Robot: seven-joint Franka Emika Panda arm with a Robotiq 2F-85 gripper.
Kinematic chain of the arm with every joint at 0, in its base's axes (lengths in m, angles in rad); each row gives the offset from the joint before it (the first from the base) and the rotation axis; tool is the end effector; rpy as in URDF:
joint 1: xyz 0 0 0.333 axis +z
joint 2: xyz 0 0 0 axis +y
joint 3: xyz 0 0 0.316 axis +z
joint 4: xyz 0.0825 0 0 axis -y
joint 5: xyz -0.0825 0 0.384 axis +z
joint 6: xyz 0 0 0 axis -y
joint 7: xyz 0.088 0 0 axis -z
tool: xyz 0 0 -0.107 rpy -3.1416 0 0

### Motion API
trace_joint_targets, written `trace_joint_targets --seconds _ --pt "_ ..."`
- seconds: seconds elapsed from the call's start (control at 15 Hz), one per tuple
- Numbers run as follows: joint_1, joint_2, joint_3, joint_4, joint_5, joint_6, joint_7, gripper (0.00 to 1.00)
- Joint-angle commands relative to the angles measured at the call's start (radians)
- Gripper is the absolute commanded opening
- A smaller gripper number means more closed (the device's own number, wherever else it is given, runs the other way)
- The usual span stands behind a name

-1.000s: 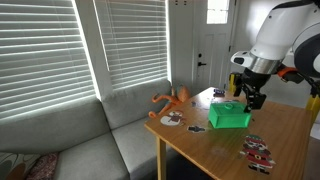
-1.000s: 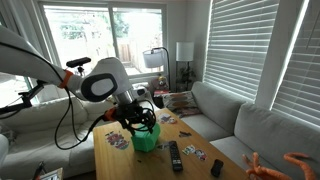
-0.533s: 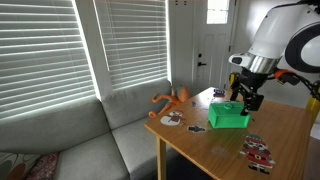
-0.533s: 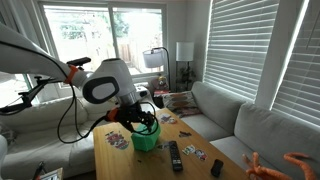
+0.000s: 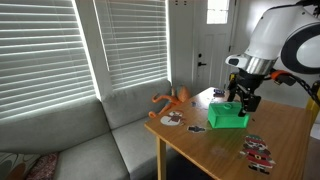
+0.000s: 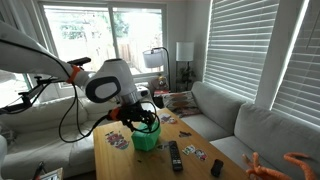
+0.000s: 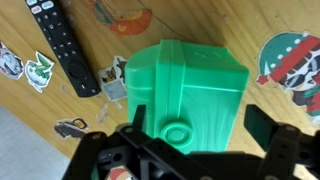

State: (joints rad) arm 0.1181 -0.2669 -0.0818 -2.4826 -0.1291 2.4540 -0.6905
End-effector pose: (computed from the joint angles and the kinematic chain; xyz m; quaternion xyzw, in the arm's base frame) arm 0.4633 0.0165 0.4111 0.9106 0.3942 0.1010 0.0720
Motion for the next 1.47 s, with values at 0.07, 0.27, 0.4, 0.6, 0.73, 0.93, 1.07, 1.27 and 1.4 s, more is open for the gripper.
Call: trace_joint_targets --seconds 0.07,0.27,0.4,0.6,0.73,0.93,1.07,1.27,1.4 --pt "-0.016 0.001 0.008 0.034 -0.002 -0.032 -0.024 1.0" --pt "-0.018 0.009 0.003 0.036 0.007 -0.027 -0.03 1.0" --pt "-0.02 0.018 0.004 0.035 0.005 -0.023 -0.031 1.0" --pt "-0.02 0.031 0.007 0.035 0.004 -0.021 -0.034 1.0" --pt "-0.02 0.039 0.01 0.037 0.001 -0.025 -0.037 1.0" --pt "-0.021 0.046 0.016 0.038 -0.005 -0.03 -0.036 1.0" --pt "-0.019 0.05 0.021 0.039 -0.004 -0.033 -0.04 1.0" --pt "-0.014 0.048 0.031 0.043 -0.004 -0.046 -0.043 1.0" --pt "-0.015 0.045 0.045 0.042 -0.02 -0.062 -0.031 1.0"
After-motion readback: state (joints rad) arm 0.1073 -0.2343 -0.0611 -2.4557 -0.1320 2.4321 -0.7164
